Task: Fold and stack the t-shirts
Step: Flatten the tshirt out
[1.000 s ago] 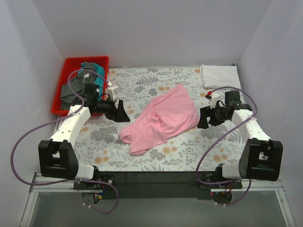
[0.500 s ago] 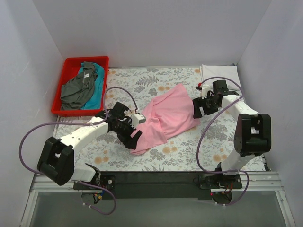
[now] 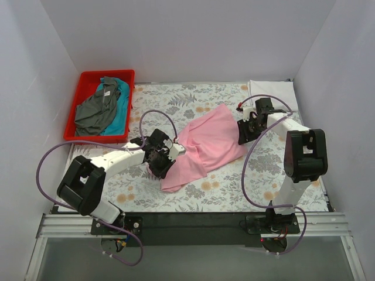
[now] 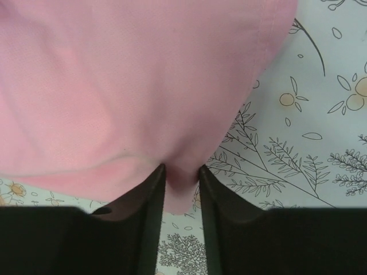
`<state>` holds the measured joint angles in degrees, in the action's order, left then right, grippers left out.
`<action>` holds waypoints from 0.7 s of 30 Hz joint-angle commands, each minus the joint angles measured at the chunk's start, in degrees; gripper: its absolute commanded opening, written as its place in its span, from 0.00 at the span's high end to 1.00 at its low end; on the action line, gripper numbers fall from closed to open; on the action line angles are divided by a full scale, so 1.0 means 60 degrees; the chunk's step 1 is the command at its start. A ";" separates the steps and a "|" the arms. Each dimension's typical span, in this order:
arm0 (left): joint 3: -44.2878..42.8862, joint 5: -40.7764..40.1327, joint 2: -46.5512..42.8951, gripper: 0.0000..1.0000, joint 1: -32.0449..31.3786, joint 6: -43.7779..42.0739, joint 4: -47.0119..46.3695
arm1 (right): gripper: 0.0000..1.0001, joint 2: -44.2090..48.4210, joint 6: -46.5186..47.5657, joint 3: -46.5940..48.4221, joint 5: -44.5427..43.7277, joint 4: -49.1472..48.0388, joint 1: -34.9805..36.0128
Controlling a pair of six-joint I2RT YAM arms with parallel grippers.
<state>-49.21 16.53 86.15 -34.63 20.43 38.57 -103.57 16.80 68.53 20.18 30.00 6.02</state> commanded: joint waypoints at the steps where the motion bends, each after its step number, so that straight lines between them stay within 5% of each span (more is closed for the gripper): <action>1: -0.0585 -0.0120 -0.0251 1.00 -0.0014 0.0023 0.0016 | 0.67 0.0415 0.0144 -0.0025 0.0166 0.0039 -0.0022; 5: -0.1757 0.0524 -0.0719 1.00 0.0161 0.0111 0.0661 | 0.99 0.1088 0.0466 -0.0420 -0.0009 0.0156 -0.0008; 21: -0.3546 0.1053 0.0509 1.00 0.3193 -0.0548 0.1307 | 0.99 0.4369 0.3322 -0.2734 -0.0597 0.2499 0.0007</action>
<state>-68.97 22.09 88.68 -15.66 19.05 45.47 -80.95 31.27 53.65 16.01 39.81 6.02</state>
